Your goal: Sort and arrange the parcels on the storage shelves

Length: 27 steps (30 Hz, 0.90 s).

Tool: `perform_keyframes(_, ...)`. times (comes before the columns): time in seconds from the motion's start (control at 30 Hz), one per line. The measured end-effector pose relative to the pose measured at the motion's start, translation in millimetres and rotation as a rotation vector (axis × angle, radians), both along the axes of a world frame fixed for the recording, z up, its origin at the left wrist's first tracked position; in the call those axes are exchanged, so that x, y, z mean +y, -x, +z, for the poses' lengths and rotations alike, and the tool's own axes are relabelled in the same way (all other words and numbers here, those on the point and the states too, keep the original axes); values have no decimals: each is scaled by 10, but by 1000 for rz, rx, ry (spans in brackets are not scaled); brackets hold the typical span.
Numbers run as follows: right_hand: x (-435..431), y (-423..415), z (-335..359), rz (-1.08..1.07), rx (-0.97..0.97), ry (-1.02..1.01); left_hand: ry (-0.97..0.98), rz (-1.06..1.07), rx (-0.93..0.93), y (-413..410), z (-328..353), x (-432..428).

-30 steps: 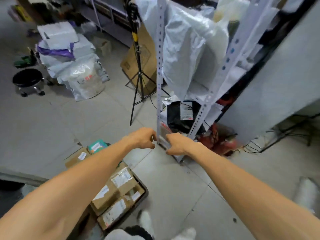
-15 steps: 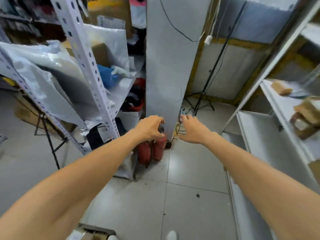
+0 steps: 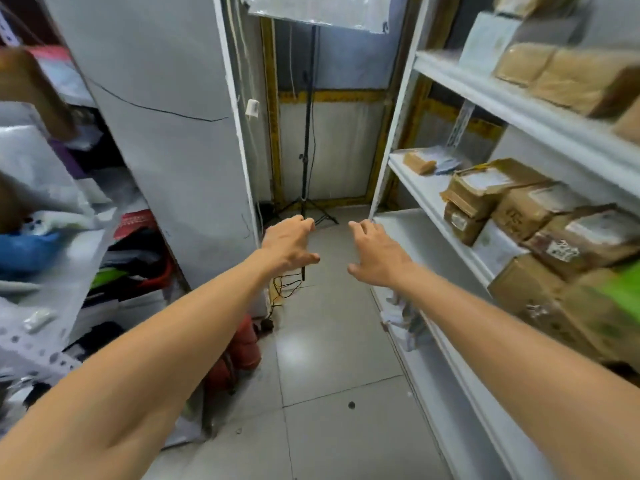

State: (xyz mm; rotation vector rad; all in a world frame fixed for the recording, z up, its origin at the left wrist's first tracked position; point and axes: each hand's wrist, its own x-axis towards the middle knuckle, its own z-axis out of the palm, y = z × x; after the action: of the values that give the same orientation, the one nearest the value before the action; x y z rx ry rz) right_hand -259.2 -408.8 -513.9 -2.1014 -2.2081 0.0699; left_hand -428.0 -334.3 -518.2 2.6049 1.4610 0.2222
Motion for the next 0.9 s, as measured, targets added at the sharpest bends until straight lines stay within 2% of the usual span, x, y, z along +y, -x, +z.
perform_keyframes(0.27,504,-886,99,-193,-23,18,-15,-222,30,-1084,135,812)
perform_keyframes(0.57,1114,-1804,252,-555,37,-2,-15,-527,39,-2185,330,1952)
perform_keyframes(0.9,1287,-2598,147,-900,63,32,66,-704,7,-3397,160,2466)
